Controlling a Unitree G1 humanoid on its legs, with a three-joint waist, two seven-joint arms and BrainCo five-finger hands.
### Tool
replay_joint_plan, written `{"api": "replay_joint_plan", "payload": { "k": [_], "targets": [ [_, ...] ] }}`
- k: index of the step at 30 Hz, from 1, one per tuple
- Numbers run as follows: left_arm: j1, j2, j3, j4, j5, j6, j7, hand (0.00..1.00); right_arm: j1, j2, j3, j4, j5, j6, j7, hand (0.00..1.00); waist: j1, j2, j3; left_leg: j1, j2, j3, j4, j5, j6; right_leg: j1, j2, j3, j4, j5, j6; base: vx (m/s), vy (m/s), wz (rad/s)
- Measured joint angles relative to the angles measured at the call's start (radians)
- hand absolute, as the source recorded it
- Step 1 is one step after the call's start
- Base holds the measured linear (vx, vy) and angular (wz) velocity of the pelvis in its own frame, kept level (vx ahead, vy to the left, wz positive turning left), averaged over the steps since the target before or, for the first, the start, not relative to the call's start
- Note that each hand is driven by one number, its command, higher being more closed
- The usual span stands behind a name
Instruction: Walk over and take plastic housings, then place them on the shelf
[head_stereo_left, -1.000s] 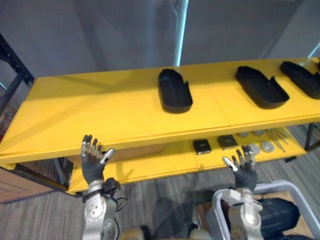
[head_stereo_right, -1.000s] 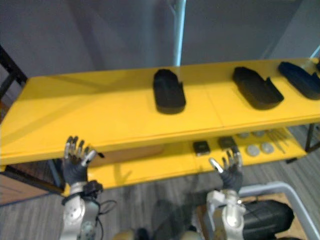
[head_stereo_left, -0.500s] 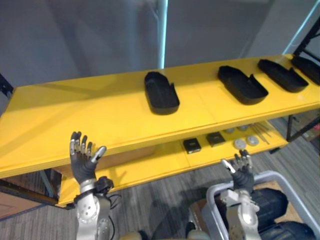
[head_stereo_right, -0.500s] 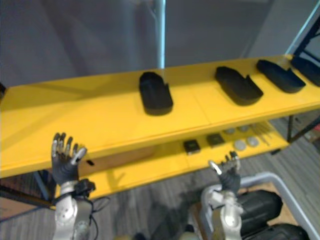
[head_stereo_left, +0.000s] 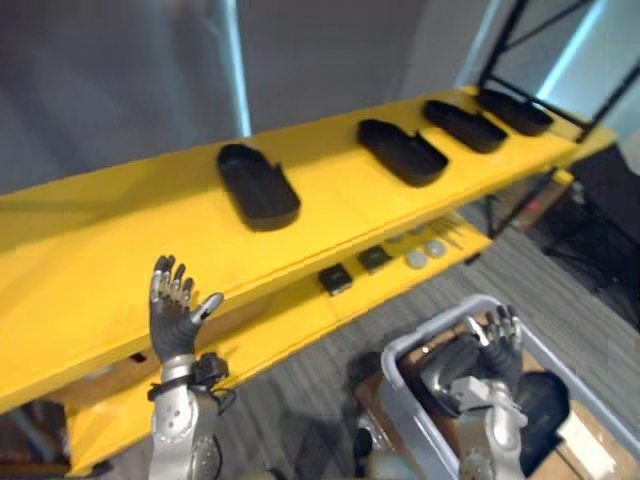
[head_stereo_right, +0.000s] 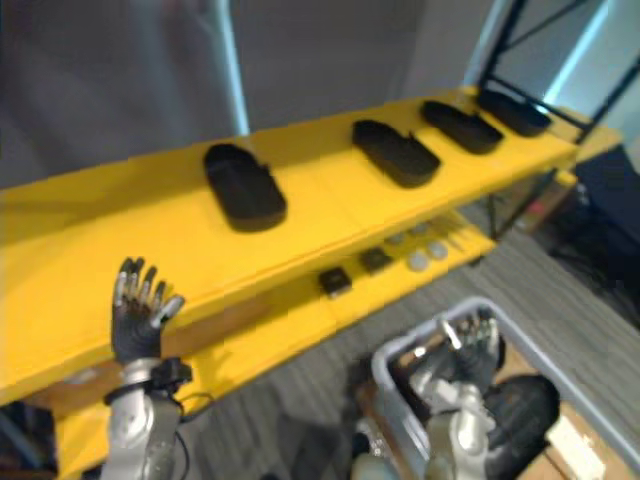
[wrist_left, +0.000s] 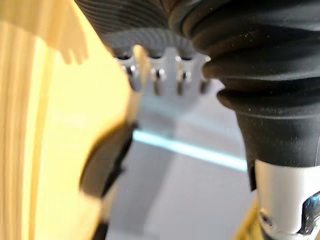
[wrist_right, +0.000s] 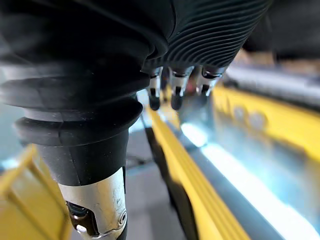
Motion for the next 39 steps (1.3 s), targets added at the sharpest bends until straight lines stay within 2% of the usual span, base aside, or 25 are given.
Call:
{"api": "replay_joint_plan", "payload": {
  "k": [2, 5, 7, 8, 9, 10, 11, 12, 14, 15, 16, 17, 18, 21, 24, 28, 29, 32, 34, 35, 37, 39],
  "targets": [
    [0.000, 0.003, -0.015, -0.001, -0.006, -0.011, -0.004, 0.00, 0.036, -0.003, -0.015, -0.003, 0.000, -0.016, 0.004, 0.00, -0.014, 0.002, -0.003, 0.003, -0.007, 0.006, 0.000, -0.004, -0.016, 0.014, 0.000, -0.005, -0.028, -0.017, 0.011, 0.00, -0.098, -0.18],
    [0.004, -0.015, -0.041, -0.004, -0.031, -0.029, -0.036, 0.00, 0.071, -0.018, -0.038, -0.009, 0.000, -0.021, 0.022, 0.00, -0.036, 0.042, -0.002, 0.001, -0.005, 0.007, -0.004, 0.003, -0.027, 0.019, 0.013, 0.004, -0.058, -0.023, 0.018, -0.02, -0.085, -0.10],
    [0.016, -0.033, -0.052, -0.020, -0.031, -0.033, -0.053, 0.00, 0.083, -0.031, -0.037, -0.010, 0.000, -0.021, 0.042, 0.00, -0.036, 0.054, -0.008, 0.000, -0.007, -0.031, 0.012, 0.002, -0.029, 0.021, 0.027, 0.028, -0.078, -0.020, 0.015, -0.04, -0.050, -0.38],
    [0.021, -0.031, -0.050, -0.030, -0.031, -0.034, -0.063, 0.00, 0.083, -0.031, -0.033, -0.011, 0.001, -0.021, 0.050, 0.00, -0.029, 0.062, -0.013, -0.003, -0.002, -0.090, 0.036, -0.002, -0.030, 0.023, 0.037, 0.057, -0.086, -0.017, 0.012, -0.03, -0.051, -0.92],
    [0.021, -0.025, -0.049, -0.042, -0.031, -0.035, -0.067, 0.00, 0.078, -0.033, -0.025, -0.025, 0.001, -0.021, 0.074, 0.00, -0.012, 0.058, -0.011, -0.019, 0.005, -0.211, 0.083, -0.021, -0.016, 0.023, 0.056, 0.100, -0.098, -0.016, 0.008, -0.01, -0.076, -1.24],
    [0.019, -0.026, -0.046, -0.053, -0.031, -0.035, -0.067, 0.00, 0.071, -0.035, -0.019, -0.042, 0.000, -0.022, 0.101, 0.00, 0.000, 0.065, -0.013, -0.046, 0.010, -0.336, 0.152, -0.048, 0.013, 0.020, 0.076, 0.149, -0.101, -0.009, 0.002, -0.01, -0.069, -1.25],
    [0.020, -0.026, -0.043, -0.055, -0.031, -0.035, -0.066, 0.00, 0.065, -0.038, -0.011, -0.043, 0.000, -0.022, 0.111, 0.00, 0.007, 0.062, -0.011, -0.060, 0.009, -0.404, 0.195, -0.056, 0.027, 0.019, 0.088, 0.177, -0.100, -0.007, -0.001, -0.02, -0.055, -1.42],
    [0.034, -0.026, -0.037, -0.061, -0.031, -0.035, -0.060, 0.00, 0.051, -0.055, 0.013, -0.043, 0.000, -0.022, 0.141, 0.00, 0.017, 0.059, -0.009, -0.084, 0.001, -0.540, 0.285, -0.070, 0.051, 0.019, 0.109, 0.239, -0.093, -0.006, -0.006, -0.03, -0.004, -1.49],
    [0.091, -0.028, -0.032, -0.087, -0.031, -0.033, -0.035, 0.00, 0.030, -0.095, 0.071, -0.044, 0.001, -0.021, 0.201, 0.00, 0.045, 0.058, -0.015, -0.093, -0.036, -0.728, 0.379, -0.073, 0.056, 0.006, 0.154, 0.338, -0.085, -0.019, -0.030, -0.07, 0.060, -1.83],
    [0.105, -0.028, -0.031, -0.093, -0.031, -0.033, -0.032, 0.00, 0.027, -0.105, 0.087, -0.044, 0.001, -0.020, 0.216, 0.00, 0.054, 0.058, -0.021, -0.094, -0.045, -0.762, 0.385, -0.072, 0.057, 0.004, 0.160, 0.349, -0.093, -0.033, -0.045, -0.06, 0.116, -1.62],
    [0.109, -0.039, -0.030, -0.096, -0.031, -0.030, -0.029, 0.00, 0.020, -0.114, 0.111, -0.046, 0.001, -0.019, 0.237, 0.00, 0.070, 0.085, -0.030, -0.098, -0.027, -0.798, 0.373, -0.071, 0.059, -0.026, 0.183, 0.352, -0.060, -0.068, -0.054, 0.04, 0.116, -1.18],
    [0.106, -0.031, -0.022, -0.113, -0.031, -0.030, -0.029, 0.00, 0.006, -0.109, 0.131, -0.053, 0.003, -0.012, 0.250, 0.00, 0.078, 0.046, -0.024, -0.094, -0.049, -0.799, 0.354, -0.073, 0.057, -0.081, 0.157, 0.342, 0.074, -0.085, -0.062, 0.04, 0.116, -0.90],
    [0.102, -0.025, -0.022, -0.118, -0.031, -0.030, -0.029, 0.00, 0.007, -0.109, 0.138, -0.065, 0.003, -0.010, 0.261, 0.00, 0.082, 0.033, -0.016, -0.081, -0.059, -0.795, 0.337, -0.078, 0.048, -0.079, 0.143, 0.335, 0.071, -0.072, -0.001, 0.10, 0.046, -0.43],
    [0.116, -0.068, -0.026, -0.121, -0.031, -0.028, -0.024, 0.00, -0.014, -0.115, 0.170, -0.100, 0.006, -0.010, 0.282, 0.00, 0.088, 0.033, -0.012, -0.060, -0.060, -0.803, 0.250, -0.096, 0.017, -0.103, 0.140, 0.331, 0.063, -0.040, 0.002, 0.02, 0.033, 0.02],
    [0.126, -0.068, -0.006, -0.122, -0.030, -0.031, -0.023, 0.00, -0.044, -0.115, 0.187, -0.099, 0.030, -0.006, 0.306, 0.00, 0.101, 0.035, -0.011, -0.051, -0.063, -0.808, 0.185, -0.113, -0.009, -0.117, 0.135, 0.327, 0.031, -0.007, 0.008, -0.06, 0.069, 0.07],
    [0.131, -0.064, 0.043, -0.124, -0.031, -0.051, -0.020, 0.00, -0.082, -0.117, 0.203, -0.046, 0.072, 0.030, 0.368, 0.00, 0.120, 0.033, -0.006, -0.066, -0.065, -0.824, 0.158, -0.161, -0.019, -0.113, 0.125, 0.310, -0.018, 0.026, 0.014, -0.16, 0.068, 0.08],
    [0.133, -0.063, 0.049, -0.124, -0.035, -0.067, -0.015, 0.00, -0.087, -0.119, 0.217, -0.020, 0.072, 0.037, 0.371, 0.00, 0.121, 0.028, -0.005, -0.075, -0.074, -0.830, 0.173, -0.170, -0.004, -0.107, 0.114, 0.295, -0.028, 0.027, 0.016, -0.18, 0.038, 0.14],
    [0.130, -0.064, 0.042, -0.126, -0.047, -0.117, -0.025, 0.00, -0.099, -0.119, 0.236, 0.012, 0.092, 0.050, 0.359, 0.00, 0.131, 0.030, 0.002, -0.093, -0.084, -0.835, 0.219, -0.180, 0.001, -0.109, 0.098, 0.268, -0.005, 0.027, 0.016, -0.13, 0.061, 0.09],
    [0.115, -0.064, 0.029, -0.129, -0.047, -0.144, -0.051, 0.00, -0.086, -0.117, 0.233, 0.013, 0.111, 0.050, 0.310, 0.00, 0.130, 0.040, 0.012, -0.110, -0.086, -0.837, 0.286, -0.199, -0.016, -0.129, 0.101, 0.261, 0.043, 0.035, 0.028, -0.06, 0.074, 0.00],
    [0.098, -0.063, 0.026, -0.129, -0.047, -0.147, -0.074, 0.00, -0.068, -0.101, 0.219, 0.013, 0.115, 0.050, 0.273, 0.00, 0.124, 0.039, 0.023, -0.120, -0.084, -0.833, 0.330, -0.211, -0.021, -0.136, 0.108, 0.276, 0.063, 0.038, 0.030, -0.06, 0.084, -0.16],
    [0.077, -0.058, 0.023, -0.129, -0.047, -0.145, -0.085, 0.00, -0.009, -0.070, 0.180, 0.013, 0.122, 0.049, 0.247, 0.00, 0.115, 0.034, 0.055, -0.107, -0.075, -0.793, 0.372, -0.240, -0.020, -0.135, 0.120, 0.296, 0.094, 0.042, 0.034, -0.14, 0.076, -0.61],
    [0.074, -0.031, 0.006, -0.131, -0.047, -0.126, -0.076, 0.00, 0.065, -0.061, 0.161, 0.007, 0.133, 0.049, 0.270, 0.00, 0.107, 0.017, 0.088, -0.082, -0.059, -0.715, 0.401, -0.253, -0.001, -0.136, 0.128, 0.297, 0.106, 0.089, 0.027, -0.29, 0.043, -1.14]
  ]
}}
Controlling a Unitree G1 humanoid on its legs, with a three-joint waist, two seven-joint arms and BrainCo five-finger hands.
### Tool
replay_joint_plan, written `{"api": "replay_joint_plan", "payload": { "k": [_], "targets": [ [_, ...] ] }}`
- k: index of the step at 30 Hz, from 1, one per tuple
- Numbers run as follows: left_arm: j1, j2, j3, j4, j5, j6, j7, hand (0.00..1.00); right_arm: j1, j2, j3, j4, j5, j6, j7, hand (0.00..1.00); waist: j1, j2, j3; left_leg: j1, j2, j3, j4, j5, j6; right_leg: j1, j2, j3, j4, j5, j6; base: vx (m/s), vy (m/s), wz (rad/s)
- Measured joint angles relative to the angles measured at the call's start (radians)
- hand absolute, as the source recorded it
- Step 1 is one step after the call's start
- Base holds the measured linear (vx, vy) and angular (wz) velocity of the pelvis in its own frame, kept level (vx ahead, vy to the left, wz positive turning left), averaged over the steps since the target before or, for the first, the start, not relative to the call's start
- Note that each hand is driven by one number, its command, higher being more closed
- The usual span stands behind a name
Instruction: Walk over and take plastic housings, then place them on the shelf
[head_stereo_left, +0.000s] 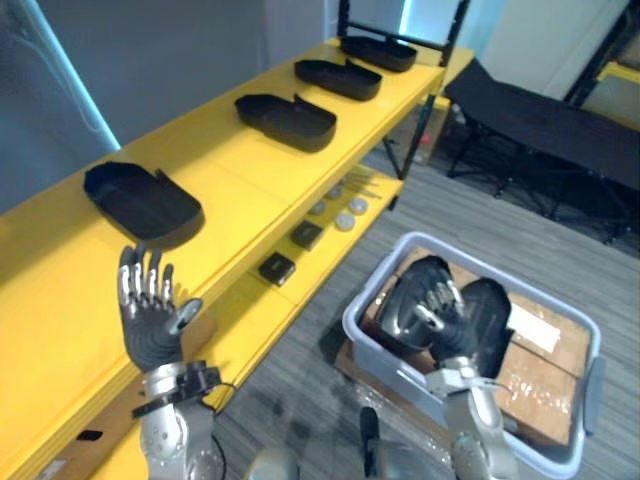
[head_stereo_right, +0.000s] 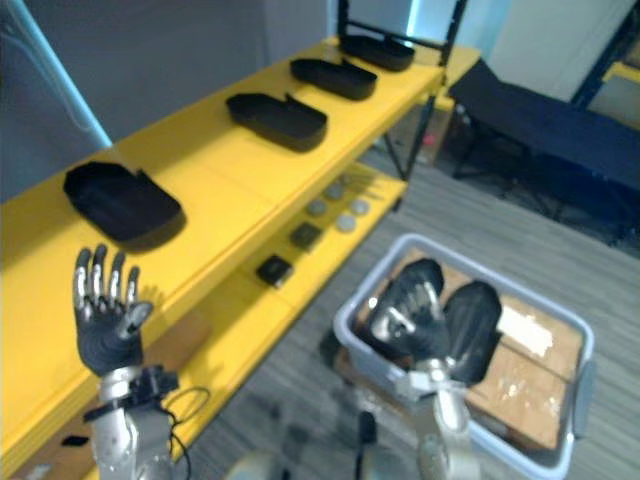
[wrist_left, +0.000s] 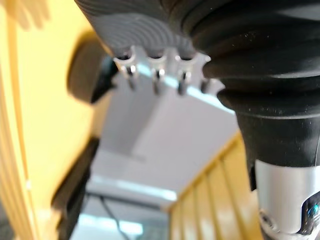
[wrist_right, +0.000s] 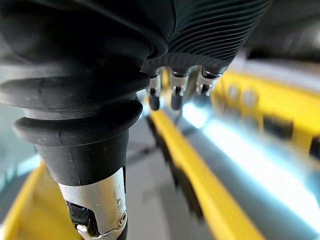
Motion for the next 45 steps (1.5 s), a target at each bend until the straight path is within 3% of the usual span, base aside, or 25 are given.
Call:
{"api": "replay_joint_plan", "payload": {
  "k": [1, 2, 3, 5, 9, 10, 14, 16, 19, 21, 22, 24, 26, 29, 32, 41, 43, 45],
  "targets": [
    [0.019, 0.012, -0.006, -0.005, 0.002, 0.014, 0.012, 0.00, 0.028, -0.006, -0.004, -0.002, 0.000, 0.002, 0.022, 0.00, 0.003, 0.011, 0.012, 0.000, 0.032, 0.069, -0.017, 0.011, 0.015, -0.012, 0.011, -0.054, -0.011, 0.046, -0.025, -0.41, 0.001, -1.37],
    [0.026, 0.016, -0.004, -0.002, 0.002, 0.023, 0.028, 0.00, 0.051, -0.013, -0.004, -0.003, -0.005, 0.001, 0.047, 0.00, -0.010, 0.003, 0.011, 0.000, 0.041, 0.116, -0.040, 0.036, 0.022, -0.056, -0.013, -0.161, 0.151, -0.052, -0.082, -0.35, -0.005, -1.33],
    [0.026, 0.017, -0.003, -0.001, 0.002, 0.023, 0.036, 0.00, 0.057, -0.016, -0.004, -0.004, -0.005, 0.001, 0.058, 0.00, -0.012, 0.002, 0.010, 0.001, 0.047, 0.137, -0.061, 0.048, 0.029, -0.072, -0.032, -0.197, 0.235, -0.109, -0.089, -0.22, 0.028, -1.01],
    [0.026, 0.017, 0.013, -0.001, 0.001, 0.023, 0.041, 0.00, 0.058, -0.017, 0.005, -0.003, -0.006, -0.002, 0.086, 0.00, -0.018, 0.004, 0.009, 0.004, 0.066, 0.194, -0.157, 0.128, 0.025, -0.060, -0.113, -0.246, 0.456, -0.274, -0.075, -0.21, -0.014, -0.87],
    [0.032, 0.008, 0.048, -0.001, -0.002, 0.028, 0.037, 0.00, 0.042, -0.016, 0.015, 0.034, -0.019, -0.003, 0.092, 0.00, -0.016, -0.020, -0.013, -0.053, 0.075, 0.232, -0.213, 0.207, -0.015, 0.060, -0.254, -0.254, 0.502, -0.337, -0.042, -0.11, -0.166, -0.47],
    [0.035, -0.001, 0.067, 0.006, -0.005, 0.041, 0.032, 0.00, 0.027, -0.018, 0.017, 0.048, -0.019, -0.003, 0.078, 0.00, -0.014, -0.023, -0.018, -0.073, 0.078, 0.237, -0.219, 0.221, -0.031, 0.062, -0.242, -0.288, 0.444, -0.344, -0.017, -0.09, -0.162, -0.45],
    [0.059, -0.003, 0.042, 0.008, -0.041, 0.071, -0.020, 0.00, 0.033, -0.025, 0.014, 0.049, -0.026, -0.004, 0.031, 0.00, -0.003, 0.026, -0.060, -0.054, 0.086, 0.260, -0.379, 0.313, -0.036, 0.083, -0.180, -0.291, 0.213, -0.298, 0.005, -0.07, -0.121, -0.58],
    [0.064, -0.001, 0.041, 0.002, -0.043, 0.073, -0.033, 0.00, 0.028, -0.022, 0.027, 0.050, -0.044, -0.003, 0.029, 0.00, 0.013, 0.018, -0.067, -0.055, 0.097, 0.328, -0.386, 0.326, -0.045, 0.113, -0.161, -0.296, 0.056, -0.277, 0.013, -0.07, -0.137, -0.96],
    [0.082, -0.007, 0.024, 0.010, -0.081, 0.104, -0.035, 0.00, 0.013, -0.023, 0.029, 0.063, -0.085, 0.001, 0.024, 0.00, 0.001, 0.025, -0.067, -0.054, 0.138, 0.390, -0.354, 0.317, -0.059, 0.172, -0.126, -0.293, -0.143, -0.207, 0.018, -0.11, -0.120, -0.73],
    [0.085, -0.020, 0.016, 0.009, -0.080, 0.109, -0.036, 0.00, 0.014, -0.033, 0.023, 0.081, -0.094, 0.007, 0.005, 0.00, -0.004, 0.019, -0.070, -0.051, 0.146, 0.395, -0.340, 0.326, -0.073, 0.177, -0.103, -0.278, -0.179, -0.180, 0.012, -0.10, -0.088, -0.51],
    [0.093, -0.029, 0.012, 0.009, -0.080, 0.109, -0.040, 0.00, 0.015, -0.040, 0.019, 0.085, -0.094, 0.008, 0.000, 0.00, 0.000, 0.018, -0.069, -0.050, 0.147, 0.347, -0.339, 0.326, -0.073, 0.176, -0.094, -0.260, -0.200, -0.171, 0.006, -0.07, -0.111, -0.77],
    [0.106, -0.033, -0.009, 0.009, -0.081, 0.109, -0.061, 0.00, 0.014, -0.042, 0.007, 0.085, -0.093, 0.006, -0.014, 0.00, 0.009, 0.019, -0.070, -0.030, 0.145, 0.311, -0.363, 0.325, -0.073, 0.168, -0.102, -0.302, -0.207, -0.169, -0.001, -0.06, -0.068, -0.70],
    [0.097, -0.030, -0.055, 0.009, -0.076, 0.116, -0.106, 0.00, 0.022, -0.043, -0.002, 0.085, -0.093, 0.000, -0.019, 0.00, -0.001, 0.018, -0.070, -0.020, 0.134, 0.292, -0.377, 0.325, -0.073, 0.168, -0.112, -0.322, -0.191, -0.157, -0.005, -0.05, -0.015, -0.04],
    [0.082, -0.031, -0.101, 0.002, -0.062, 0.130, -0.116, 0.00, 0.021, -0.045, -0.002, 0.085, -0.095, -0.005, -0.036, 0.00, -0.002, 0.017, -0.073, -0.020, 0.123, 0.284, -0.385, 0.325, -0.073, 0.159, -0.120, -0.321, -0.187, -0.156, -0.003, -0.02, 0.014, -0.01],
    [0.075, -0.030, -0.111, 0.002, -0.064, 0.168, -0.100, 0.00, 0.010, -0.042, 0.027, 0.084, -0.137, -0.022, -0.065, 0.00, 0.000, 0.017, -0.081, -0.019, 0.093, 0.199, -0.403, 0.326, -0.075, 0.159, -0.135, -0.320, -0.197, -0.147, 0.010, 0.00, 0.042, -0.04],
    [0.084, -0.016, -0.146, 0.019, 0.004, 0.265, -0.037, 0.00, -0.054, -0.040, 0.057, 0.092, -0.210, -0.017, -0.170, 0.00, 0.017, 0.001, -0.113, -0.021, 0.048, 0.132, -0.422, 0.326, -0.075, 0.203, -0.170, -0.379, -0.213, -0.121, 0.027, 0.01, 0.031, 0.18],
    [0.103, -0.005, -0.145, 0.020, 0.008, 0.275, -0.047, 0.00, -0.064, -0.041, 0.057, 0.097, -0.210, -0.017, -0.190, 0.00, 0.037, -0.008, -0.113, -0.022, 0.044, 0.123, -0.415, 0.321, -0.072, 0.200, -0.178, -0.383, -0.184, -0.137, 0.026, -0.03, 0.044, 0.19],
    [0.127, 0.002, -0.145, 0.025, 0.020, 0.286, -0.084, 0.00, -0.077, -0.049, 0.054, 0.107, -0.177, -0.019, -0.214, 0.00, 0.041, -0.009, -0.111, -0.043, 0.036, 0.082, -0.380, 0.284, -0.073, 0.155, -0.200, -0.399, -0.053, -0.198, 0.007, -0.05, 0.088, 0.28]
  ]
}}
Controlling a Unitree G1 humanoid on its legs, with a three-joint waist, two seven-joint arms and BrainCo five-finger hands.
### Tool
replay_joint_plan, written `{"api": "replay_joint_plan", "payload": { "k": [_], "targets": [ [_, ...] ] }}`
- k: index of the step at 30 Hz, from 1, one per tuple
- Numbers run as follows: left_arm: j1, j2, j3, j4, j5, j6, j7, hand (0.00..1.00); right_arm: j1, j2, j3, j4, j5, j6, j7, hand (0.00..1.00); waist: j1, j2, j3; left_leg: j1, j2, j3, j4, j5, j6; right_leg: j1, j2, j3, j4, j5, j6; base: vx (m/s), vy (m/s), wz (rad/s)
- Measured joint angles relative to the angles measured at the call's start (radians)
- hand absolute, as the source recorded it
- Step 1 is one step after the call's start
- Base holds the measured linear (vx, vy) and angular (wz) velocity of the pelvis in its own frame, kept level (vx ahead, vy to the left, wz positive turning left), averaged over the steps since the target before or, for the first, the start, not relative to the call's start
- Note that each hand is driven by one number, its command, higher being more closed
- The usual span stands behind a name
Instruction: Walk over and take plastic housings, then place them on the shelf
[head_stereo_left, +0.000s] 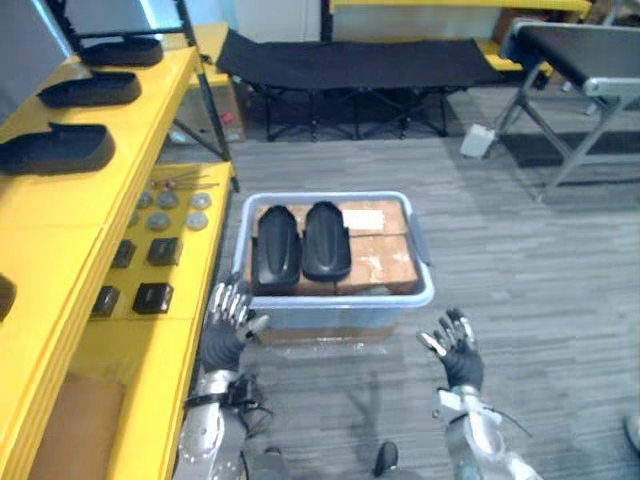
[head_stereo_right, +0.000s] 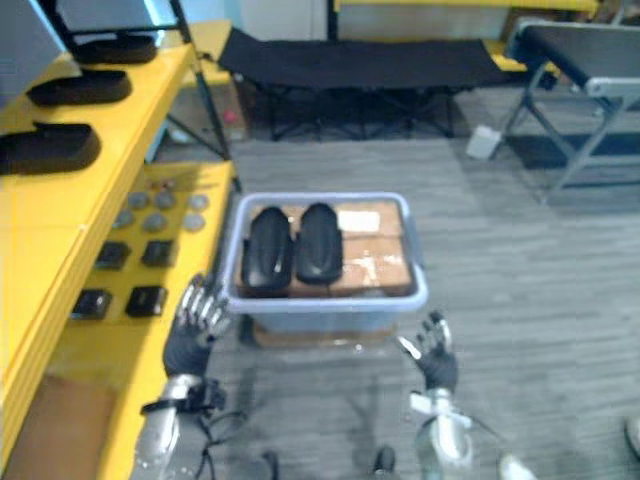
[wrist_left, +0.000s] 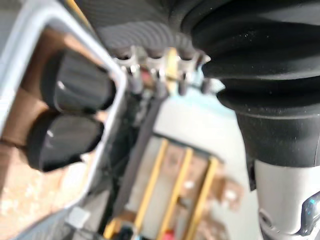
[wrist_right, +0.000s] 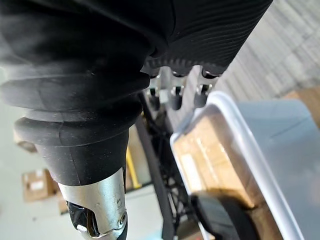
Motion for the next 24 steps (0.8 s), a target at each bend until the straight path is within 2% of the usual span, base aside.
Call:
{"api": "replay_joint_plan", "payload": {
  "k": [2, 3, 5, 7, 8, 9, 11, 12, 14, 17, 20, 24],
  "targets": [
    [0.041, 0.004, -0.001, 0.001, 0.027, 0.000, -0.030, 0.00, -0.010, 0.000, -0.001, 0.018, 0.008, -0.005, -0.017, 0.00, 0.005, -0.001, 0.002, 0.005, 0.000, -0.014, 0.012, -0.009, 0.006, -0.057, -0.022, -0.003, 0.155, -0.024, -0.031, -0.06, 0.099, 0.17],
    [0.052, 0.005, -0.001, 0.001, 0.029, 0.000, -0.035, 0.00, -0.009, 0.002, -0.001, 0.017, 0.008, -0.010, -0.018, 0.00, 0.004, -0.002, 0.002, 0.005, -0.001, -0.018, 0.013, -0.010, 0.008, -0.066, -0.027, -0.002, 0.182, -0.024, -0.032, -0.07, 0.083, 0.23],
    [0.062, 0.030, 0.000, 0.001, 0.029, -0.003, -0.039, 0.00, -0.004, 0.012, -0.002, 0.018, 0.028, -0.047, -0.018, 0.00, -0.006, -0.003, 0.004, 0.003, -0.002, -0.057, 0.011, -0.007, 0.020, -0.068, -0.031, 0.029, 0.213, -0.018, -0.037, -0.03, 0.045, 0.45],
    [0.042, 0.051, 0.002, 0.012, 0.028, -0.009, -0.039, 0.00, -0.005, 0.023, -0.014, 0.017, 0.029, -0.072, -0.016, 0.00, -0.012, -0.003, 0.003, -0.014, 0.004, -0.100, 0.011, -0.001, 0.029, -0.075, -0.013, 0.083, 0.216, -0.018, -0.037, 0.01, 0.015, 0.47],
    [0.030, 0.051, 0.003, 0.023, 0.026, -0.015, -0.039, 0.00, -0.006, 0.024, -0.018, 0.018, 0.028, -0.078, -0.014, 0.00, -0.013, -0.002, 0.004, -0.023, 0.010, -0.114, 0.010, -0.001, 0.030, -0.082, -0.003, 0.109, 0.212, -0.045, -0.046, 0.01, -0.041, 0.52],
    [0.009, 0.051, 0.008, 0.045, 0.018, -0.019, -0.036, 0.00, -0.007, 0.027, -0.023, 0.018, 0.029, -0.088, -0.011, 0.00, -0.020, 0.002, 0.006, -0.040, 0.019, -0.153, 0.011, -0.001, 0.029, -0.085, 0.028, 0.161, 0.181, -0.093, -0.034, 0.01, -0.114, 0.60],
    [-0.008, 0.056, 0.009, 0.067, 0.006, -0.023, -0.029, 0.00, -0.004, 0.029, -0.024, 0.016, 0.044, -0.093, 0.006, 0.00, -0.033, -0.006, 0.005, -0.056, 0.024, -0.188, 0.011, 0.001, 0.007, -0.077, 0.071, 0.238, 0.090, -0.095, -0.014, 0.02, -0.180, 0.59],
    [-0.015, 0.067, 0.007, 0.070, -0.018, -0.025, -0.029, 0.00, 0.001, 0.033, -0.028, 0.013, 0.050, -0.102, 0.014, 0.00, -0.042, -0.032, 0.005, -0.067, 0.001, -0.210, 0.030, -0.007, -0.023, -0.061, 0.066, 0.248, 0.053, -0.081, 0.035, 0.08, -0.242, 0.58],
    [-0.032, 0.030, -0.021, 0.103, -0.034, -0.024, -0.021, 0.00, 0.004, 0.008, -0.052, 0.011, 0.067, -0.109, 0.026, 0.00, -0.042, 0.031, 0.009, -0.064, 0.036, -0.256, 0.038, -0.004, -0.056, -0.044, 0.100, 0.197, 0.081, -0.101, 0.011, 0.13, -0.218, 0.50],
    [-0.023, -0.013, -0.072, 0.108, -0.094, -0.024, -0.021, 0.00, 0.005, -0.009, -0.069, 0.005, 0.069, -0.113, 0.027, 0.00, -0.043, 0.073, 0.000, -0.042, 0.066, -0.259, 0.000, 0.023, -0.087, -0.023, 0.121, 0.153, 0.103, -0.129, -0.013, 0.12, -0.138, 0.36],
    [-0.030, -0.009, -0.130, 0.109, -0.082, -0.032, -0.048, 0.00, 0.032, -0.001, -0.102, 0.002, 0.094, -0.134, 0.024, 0.00, -0.063, 0.063, 0.005, -0.026, 0.059, -0.222, -0.009, 0.042, -0.074, 0.038, 0.097, 0.073, 0.122, -0.172, -0.013, 0.06, -0.070, 0.76],
    [-0.025, 0.017, -0.151, 0.139, -0.079, -0.021, -0.075, 0.00, 0.054, 0.001, -0.154, 0.004, 0.084, -0.134, 0.000, 0.00, -0.061, 0.049, 0.018, -0.011, 0.015, -0.214, -0.076, 0.101, -0.056, 0.033, 0.042, 0.031, 0.157, -0.199, 0.001, -0.02, 0.015, 0.48]
  ]
}}
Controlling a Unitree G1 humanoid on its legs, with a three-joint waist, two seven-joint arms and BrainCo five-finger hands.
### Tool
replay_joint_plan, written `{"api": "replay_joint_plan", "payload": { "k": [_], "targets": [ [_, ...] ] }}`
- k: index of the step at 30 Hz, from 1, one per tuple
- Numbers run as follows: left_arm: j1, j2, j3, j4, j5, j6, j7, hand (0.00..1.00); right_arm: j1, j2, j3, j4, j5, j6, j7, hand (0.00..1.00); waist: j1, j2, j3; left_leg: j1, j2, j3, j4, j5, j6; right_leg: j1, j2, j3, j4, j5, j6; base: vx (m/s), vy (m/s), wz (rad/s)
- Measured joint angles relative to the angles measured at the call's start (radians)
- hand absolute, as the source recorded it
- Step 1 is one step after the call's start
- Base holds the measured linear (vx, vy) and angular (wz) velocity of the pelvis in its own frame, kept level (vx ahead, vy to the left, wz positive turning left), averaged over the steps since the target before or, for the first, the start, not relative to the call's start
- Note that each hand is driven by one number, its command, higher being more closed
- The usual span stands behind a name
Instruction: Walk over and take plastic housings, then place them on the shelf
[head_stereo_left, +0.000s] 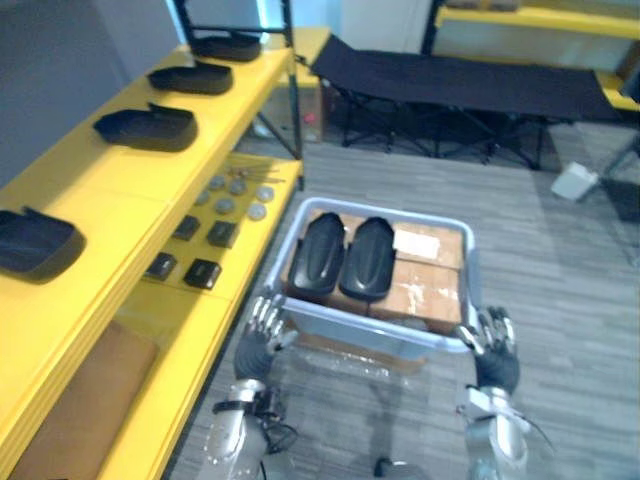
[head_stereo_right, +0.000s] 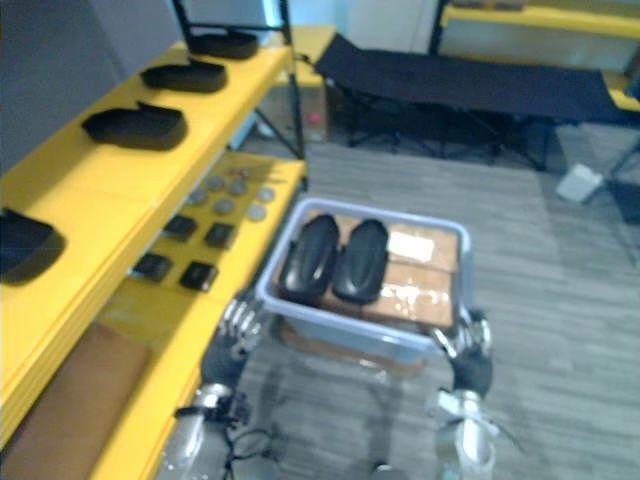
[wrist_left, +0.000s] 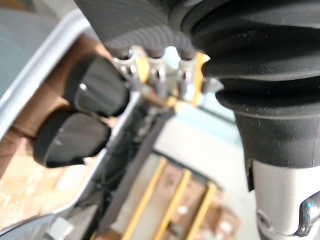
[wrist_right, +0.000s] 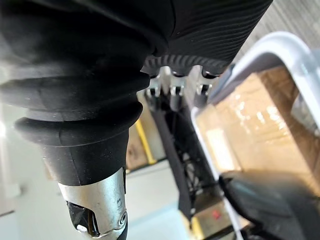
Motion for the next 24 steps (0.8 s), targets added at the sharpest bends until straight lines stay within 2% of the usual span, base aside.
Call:
{"api": "replay_joint_plan", "payload": {
  "k": [3, 6, 9, 12, 16, 17, 19, 21, 24],
  "targets": [
    [0.000, 0.039, 0.002, 0.067, 0.016, 0.041, 0.002, 0.00, -0.043, 0.001, -0.028, 0.046, 0.000, 0.002, -0.022, 0.00, 0.001, -0.003, 0.037, -0.003, -0.023, 0.006, -0.040, 0.034, 0.007, -0.019, -0.027, -0.011, 0.008, 0.003, 0.012, -0.10, 0.062, 0.15],
    [0.001, 0.084, 0.003, 0.109, 0.094, 0.068, -0.003, 0.00, -0.150, -0.017, -0.070, 0.139, 0.000, 0.004, -0.049, 0.00, 0.004, -0.006, 0.082, -0.052, -0.040, 0.013, -0.041, 0.045, 0.018, -0.057, -0.042, -0.011, 0.002, 0.020, 0.023, -0.14, 0.066, 0.07],
    [-0.036, 0.122, -0.006, 0.125, 0.108, 0.071, -0.006, 0.00, -0.337, -0.117, -0.153, 0.297, 0.003, 0.007, -0.084, 0.00, 0.014, 0.000, 0.161, -0.094, -0.063, 0.013, -0.041, 0.081, 0.031, -0.084, -0.059, -0.014, -0.013, 0.067, 0.037, -0.08, 0.074, 0.16],
    [-0.085, 0.154, -0.035, 0.125, 0.099, 0.071, -0.007, 0.00, -0.541, -0.280, -0.237, 0.468, 0.027, 0.006, -0.100, 0.00, 0.029, 0.031, 0.230, -0.136, -0.094, -0.007, -0.017, 0.096, 0.047, -0.093, -0.091, -0.036, -0.020, 0.088, 0.055, -0.09, 0.093, 0.29],
    [-0.095, 0.184, -0.082, 0.151, 0.097, 0.071, -0.008, 0.00, -0.773, -0.460, -0.256, 0.693, 0.061, 0.007, -0.105, 0.00, 0.048, 0.054, 0.237, -0.197, -0.120, -0.021, 0.001, 0.108, 0.054, -0.128, -0.113, -0.055, -0.023, 0.103, 0.065, -0.04, 0.060, 0.22],
    [-0.096, 0.184, -0.085, 0.153, 0.098, 0.071, -0.008, 0.00, -0.778, -0.464, -0.256, 0.697, 0.061, 0.007, -0.105, 0.00, 0.048, 0.055, 0.237, -0.198, -0.120, -0.021, 0.002, 0.108, 0.054, -0.128, -0.113, -0.056, -0.022, 0.103, 0.065, -0.03, 0.040, 0.23],
    [-0.116, 0.183, -0.154, 0.227, 0.122, 0.073, -0.004, 0.00, -0.919, -0.590, -0.253, 0.824, 0.080, 0.030, -0.103, 0.00, 0.076, 0.073, 0.244, -0.237, -0.126, -0.026, 0.020, 0.109, 0.055, -0.156, -0.120, -0.065, -0.008, 0.103, 0.066, -0.04, 0.027, 0.17],
    [-0.124, 0.182, -0.187, 0.275, 0.137, 0.088, 0.013, 0.00, -0.980, -0.642, -0.235, 0.848, 0.082, 0.048, -0.102, 0.00, 0.092, 0.081, 0.252, -0.252, -0.126, -0.030, 0.024, 0.111, 0.058, -0.170, -0.122, -0.070, 0.001, 0.102, 0.065, -0.03, -0.004, 0.10],
    [-0.140, 0.178, -0.212, 0.383, 0.155, 0.098, 0.080, 0.00, -1.059, -0.680, -0.179, 0.867, 0.086, 0.060, -0.107, 0.00, 0.093, 0.091, 0.257, -0.278, -0.130, -0.039, 0.036, 0.112, 0.059, -0.193, -0.128, -0.081, 0.026, 0.094, 0.062, -0.03, -0.013, 0.10]
  ]
}}
